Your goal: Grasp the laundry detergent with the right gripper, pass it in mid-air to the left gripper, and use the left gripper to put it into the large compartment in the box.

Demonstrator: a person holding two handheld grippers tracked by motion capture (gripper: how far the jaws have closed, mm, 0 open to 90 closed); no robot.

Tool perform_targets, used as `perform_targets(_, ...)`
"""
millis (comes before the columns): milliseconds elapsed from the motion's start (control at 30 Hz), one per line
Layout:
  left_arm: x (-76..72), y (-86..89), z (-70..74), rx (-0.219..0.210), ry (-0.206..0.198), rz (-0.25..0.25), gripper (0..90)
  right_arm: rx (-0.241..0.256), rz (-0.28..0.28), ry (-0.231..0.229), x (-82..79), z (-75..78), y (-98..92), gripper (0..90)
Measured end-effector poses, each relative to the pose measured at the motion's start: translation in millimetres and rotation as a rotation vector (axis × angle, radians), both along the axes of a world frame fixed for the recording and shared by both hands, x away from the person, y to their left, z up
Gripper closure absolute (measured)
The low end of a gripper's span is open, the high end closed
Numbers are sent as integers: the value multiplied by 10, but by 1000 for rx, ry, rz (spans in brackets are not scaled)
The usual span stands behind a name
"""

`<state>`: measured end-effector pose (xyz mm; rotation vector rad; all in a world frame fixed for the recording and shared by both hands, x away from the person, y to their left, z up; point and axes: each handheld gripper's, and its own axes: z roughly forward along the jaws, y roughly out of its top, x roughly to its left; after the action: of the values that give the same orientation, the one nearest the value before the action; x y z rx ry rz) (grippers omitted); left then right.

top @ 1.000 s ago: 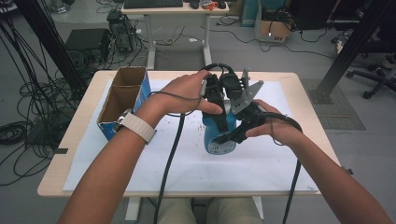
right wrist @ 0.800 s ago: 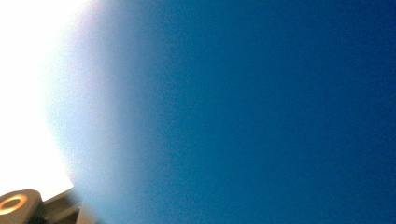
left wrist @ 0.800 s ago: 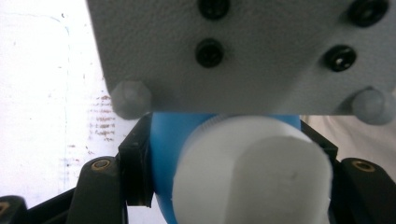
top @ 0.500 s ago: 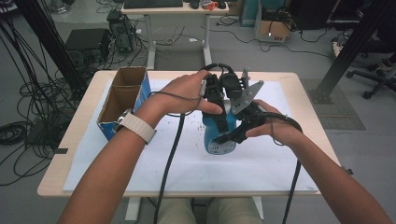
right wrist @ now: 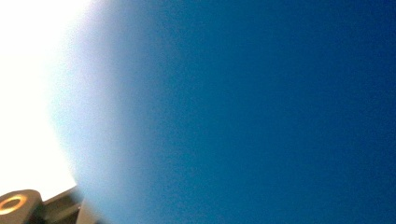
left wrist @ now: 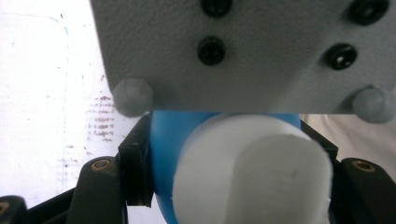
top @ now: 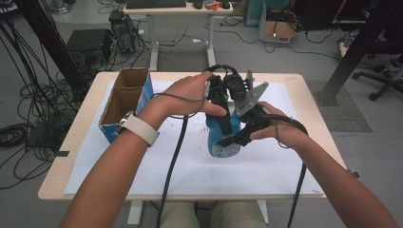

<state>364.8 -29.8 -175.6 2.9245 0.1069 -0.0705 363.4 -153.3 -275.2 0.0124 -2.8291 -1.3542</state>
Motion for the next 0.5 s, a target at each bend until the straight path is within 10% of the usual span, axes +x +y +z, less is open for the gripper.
perform_targets(500,31,-9,7,9,-17,-39,375,-11,14,-7,10,9,-3,435)
